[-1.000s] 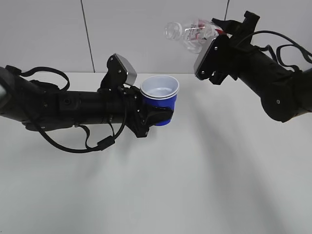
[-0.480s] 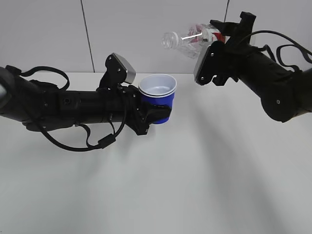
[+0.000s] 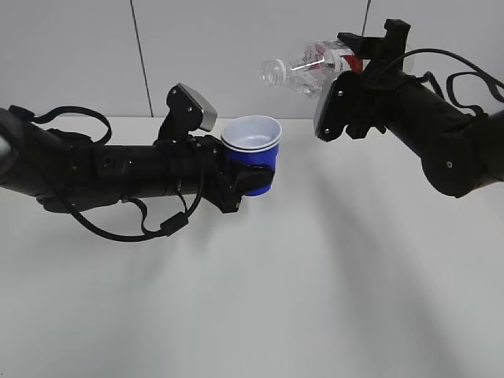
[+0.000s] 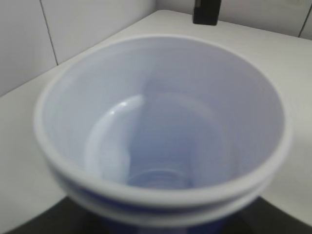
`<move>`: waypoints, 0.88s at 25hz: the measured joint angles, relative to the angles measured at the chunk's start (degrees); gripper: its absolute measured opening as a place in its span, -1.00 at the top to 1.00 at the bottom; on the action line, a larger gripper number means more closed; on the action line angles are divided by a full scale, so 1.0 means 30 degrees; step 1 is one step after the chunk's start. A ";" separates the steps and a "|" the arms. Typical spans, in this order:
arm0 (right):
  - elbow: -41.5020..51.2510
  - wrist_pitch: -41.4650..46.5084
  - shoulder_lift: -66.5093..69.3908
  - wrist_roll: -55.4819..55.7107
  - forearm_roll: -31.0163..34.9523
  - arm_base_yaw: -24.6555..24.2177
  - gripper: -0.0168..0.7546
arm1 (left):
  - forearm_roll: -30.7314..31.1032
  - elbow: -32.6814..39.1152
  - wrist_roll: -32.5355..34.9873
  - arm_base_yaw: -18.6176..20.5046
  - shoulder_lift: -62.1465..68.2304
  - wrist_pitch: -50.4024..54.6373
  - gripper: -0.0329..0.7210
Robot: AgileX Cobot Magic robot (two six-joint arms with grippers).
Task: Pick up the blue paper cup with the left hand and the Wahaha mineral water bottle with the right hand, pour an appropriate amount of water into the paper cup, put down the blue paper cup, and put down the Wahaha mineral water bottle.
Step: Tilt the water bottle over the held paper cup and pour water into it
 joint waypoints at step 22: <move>0.0000 0.0000 0.0000 -0.1641 -0.0783 0.0000 -0.27 | -0.0132 0.0000 0.0032 0.0014 0.0000 0.0045 -0.07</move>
